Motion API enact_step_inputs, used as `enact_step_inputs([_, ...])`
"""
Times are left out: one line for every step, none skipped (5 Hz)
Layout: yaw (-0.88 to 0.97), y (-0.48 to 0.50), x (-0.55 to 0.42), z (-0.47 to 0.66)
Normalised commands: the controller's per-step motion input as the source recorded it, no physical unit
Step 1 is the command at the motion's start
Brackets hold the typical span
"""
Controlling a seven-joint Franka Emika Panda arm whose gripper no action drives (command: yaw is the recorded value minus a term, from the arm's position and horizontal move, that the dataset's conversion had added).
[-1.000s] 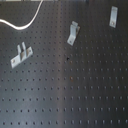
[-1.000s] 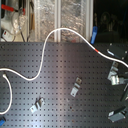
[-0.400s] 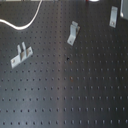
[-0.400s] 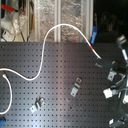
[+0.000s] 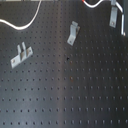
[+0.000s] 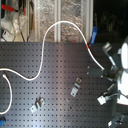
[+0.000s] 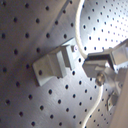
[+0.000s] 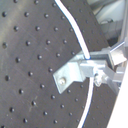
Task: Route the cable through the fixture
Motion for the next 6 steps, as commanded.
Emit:
enact_step_inputs([-0.66,0.036,-0.304,0.3])
enact_step_inputs([-0.61,0.003,-0.218,0.19])
enact_step_inputs([-0.13,-0.038,0.007,0.11])
enact_step_inputs([-0.03,-0.197,0.197,0.02])
enact_step_inputs([-0.07,-0.239,0.196,0.04])
enact_step_inputs([-0.11,-0.125,0.08,0.12])
